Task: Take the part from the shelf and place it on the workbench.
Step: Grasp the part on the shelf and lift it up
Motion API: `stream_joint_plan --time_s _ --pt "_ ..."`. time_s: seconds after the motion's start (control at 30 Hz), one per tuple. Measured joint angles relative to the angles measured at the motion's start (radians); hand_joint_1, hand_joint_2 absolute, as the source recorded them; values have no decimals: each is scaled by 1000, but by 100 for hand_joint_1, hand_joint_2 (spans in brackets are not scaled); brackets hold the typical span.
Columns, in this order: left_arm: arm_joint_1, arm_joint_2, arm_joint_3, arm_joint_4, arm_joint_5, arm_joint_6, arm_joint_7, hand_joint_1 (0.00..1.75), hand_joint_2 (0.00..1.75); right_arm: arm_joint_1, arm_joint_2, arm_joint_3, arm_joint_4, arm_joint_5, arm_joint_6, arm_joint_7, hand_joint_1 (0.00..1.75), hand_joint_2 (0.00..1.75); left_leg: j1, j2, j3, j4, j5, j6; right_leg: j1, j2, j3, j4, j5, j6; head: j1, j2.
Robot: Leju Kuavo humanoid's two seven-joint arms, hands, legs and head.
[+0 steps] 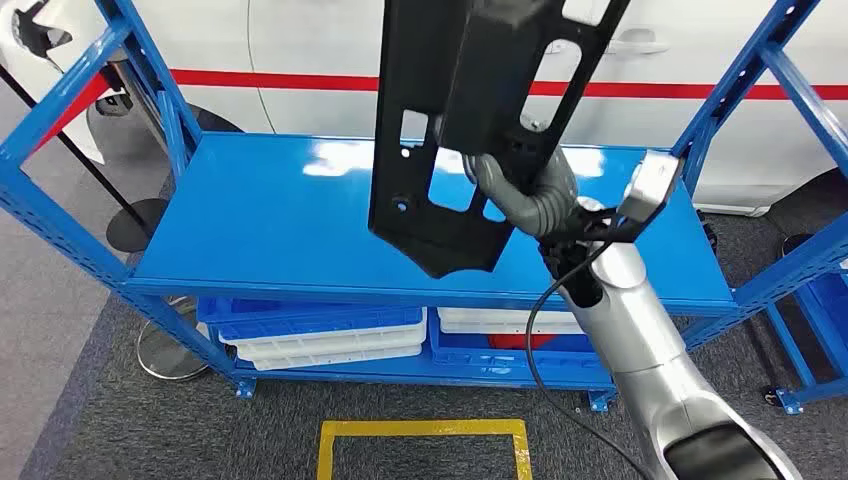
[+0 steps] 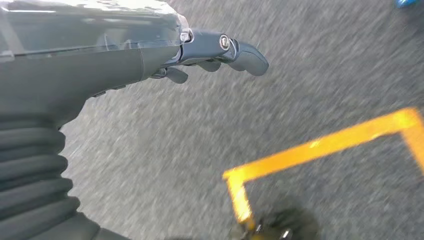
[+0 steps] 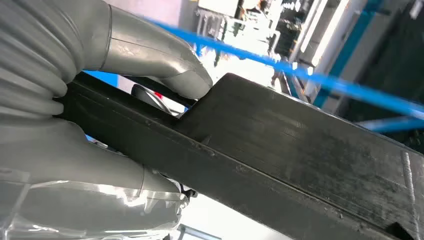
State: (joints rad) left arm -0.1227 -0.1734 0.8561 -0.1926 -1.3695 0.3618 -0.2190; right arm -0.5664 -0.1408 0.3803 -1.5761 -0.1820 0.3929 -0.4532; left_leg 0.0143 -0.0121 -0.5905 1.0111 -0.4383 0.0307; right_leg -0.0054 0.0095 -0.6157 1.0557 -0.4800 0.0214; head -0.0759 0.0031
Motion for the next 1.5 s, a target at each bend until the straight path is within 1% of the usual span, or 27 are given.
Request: stream_joint_plan --time_s 0.07,0.13,0.17,0.2,0.23,0.3,0.37,0.47,0.53,0.63,0.67,0.7,0.73,0.83,0.9,0.97,1.03,1.1,1.17,1.2,1.23,1.27,1.3,1.37,1.4,1.43,1.5 --pt "-4 -2 -2 0 0 7 -13 0 175 42 -2 4 -26 18 -5 -12 175 175 0 0 0 0 0 2 -3 -1 -33 68 -36 4 0 0" --pt "-11 -6 -4 0 0 16 -30 0 175 112 -6 11 -67 40 -14 -26 175 175 -1 1 0 0 -1 3 -7 -2 -96 194 -90 11 0 0" --pt "-12 -7 -5 0 1 18 -33 0 175 137 -9 13 -81 43 -16 -28 175 175 -1 2 0 1 -2 3 -10 -3 -115 230 -95 14 0 0" --pt "-13 -7 -5 0 1 21 -38 0 175 156 -12 13 -94 45 -17 -28 175 175 -1 2 0 2 -3 2 -12 -4 -117 230 -82 16 0 0" --pt "-14 -8 -5 0 5 24 -47 0 175 168 -14 14 -104 47 -18 -27 175 175 -1 3 0 3 -4 1 -14 -5 -99 192 -54 16 0 0" --pt "-17 -10 -5 0 26 27 -90 0 175 182 -18 14 -121 56 -19 -23 175 175 -3 3 1 7 -9 -4 -15 -7 -31 55 9 13 0 0" --pt "-25 -14 -2 0 59 14 -159 0 175 202 -19 14 -133 69 -27 -19 175 175 -5 2 1 10 -11 -13 -11 -8 10 -29 34 6 0 0" --pt "-42 -18 7 0 90 -28 -211 0 175 253 -19 15 -139 84 -48 -25 175 175 -4 1 2 8 -13 -30 -7 -8 12 -37 33 -10 0 0" --pt "-52 -19 9 0 98 -59 -186 0 175 270 -19 12 -139 84 -52 -28 175 175 -4 3 -9 40 -42 -39 -12 -10 14 -42 40 -24 0 0" --pt "-63 -19 14 0 108 -119 -131 0 175 280 -16 6 -139 68 -46 -10 175 175 -3 5 -77 215 -147 -45 -12 -10 14 -43 45 -35 0 0" --pt "-64 -19 15 0 108 -135 -111 0 175 285 -15 3 -138 63 -41 0 175 175 -2 5 -97 270 -168 -45 -10 -10 12 -41 45 -35 0 0" --pt "-64 -19 15 0 109 -145 -90 0 175 291 -13 -1 -138 60 -37 7 175 175 -3 5 -102 292 -170 -45 -8 -10 10 -39 45 -35 0 0" --pt "-63 -19 17 0 110 -151 -69 0 175 297 -11 -5 -138 58 -34 12 175 175 -3 5 -90 276 -154 -43 -7 -10 8 -36 45 -36 0 0" --pt "-54 -16 28 0 118 -160 -4 0 175 307 -6 -18 -140 53 -30 17 175 175 -6 5 15 83 -73 -31 -2 -9 3 -29 46 -33 0 0" --pt "-43 -14 37 0 126 -166 30 0 175 314 -5 -29 -143 51 -27 18 175 175 -10 4 45 19 -54 -24 0 -8 -1 -26 51 -24 0 0" --pt "-26 -11 46 0 133 -171 51 0 175 324 -4 -39 -147 50 -21 18 175 175 -12 4 42 17 -44 -17 0 -8 -5 -27 59 -10 0 0" --pt "-14 -9 53 0 134 -173 66 0 175 335 -4 -49 -151 50 -16 18 175 175 -9 6 33 11 -28 -4 -4 -7 -15 -12 39 1 0 0" --pt "-8 -7 57 0 134 -174 78 0 175 341 -4 -57 -154 50 -13 18 175 175 -7 9 16 5 -10 6 -8 -7 -46 68 -39 10 0 0" --pt "-2 -6 59 0 133 -173 84 0 175 345 -4 -61 -154 49 -9 17 175 175 -8 10 -7 7 5 10 -10 -7 -83 197 -120 16 0 0" --pt "0 -5 61 0 133 -173 86 0 175 347 -3 -63 -154 49 -6 17 175 175 -8 10 -18 8 13 9 -10 -7 -88 239 -133 18 0 0" --pt "2 -4 62 0 131 -173 87 0 175 349 -3 -64 -154 49 -3 17 175 175 -9 11 -30 10 21 8 -10 -7 -77 250 -125 18 0 0" --pt "4 -4 62 0 130 -172 89 0 175 350 -3 -65 -154 49 -2 17 175 175 -9 11 -42 11 28 7 -10 -7 -46 222 -99 17 0 0" --pt "4 -3 63 0 128 -172 90 0 175 350 -3 -66 -154 48 -1 17 175 175 -9 10 -51 13 36 4 -10 -7 0 162 -68 15 0 0" --pt "5 -3 63 0 127 -172 90 0 175 350 -3 -66 -155 48 0 17 175 175 -10 9 -64 14 51 -4 -7 -7 98 17 -49 6 0 0" --pt "5 -3 63 0 127 -172 90 0 175 350 -2 -67 -156 47 0 17 175 175 -11 8 -65 13 58 -10 -4 -6 127 -31 -50 1 0 0" --pt "5 -3 63 0 127 -172 90 0 175 350 -2 -67 -157 47 0 16 175 175 -11 8 -65 11 66 -15 0 -5 140 -56 -56 -3 -1 0" --pt "6 -2 63 0 125 -172 93 0 175 349 -1 -68 -159 46 0 16 175 175 -11 7 -67 4 80 -27 1 -6 132 -62 -40 -16 -1 0"
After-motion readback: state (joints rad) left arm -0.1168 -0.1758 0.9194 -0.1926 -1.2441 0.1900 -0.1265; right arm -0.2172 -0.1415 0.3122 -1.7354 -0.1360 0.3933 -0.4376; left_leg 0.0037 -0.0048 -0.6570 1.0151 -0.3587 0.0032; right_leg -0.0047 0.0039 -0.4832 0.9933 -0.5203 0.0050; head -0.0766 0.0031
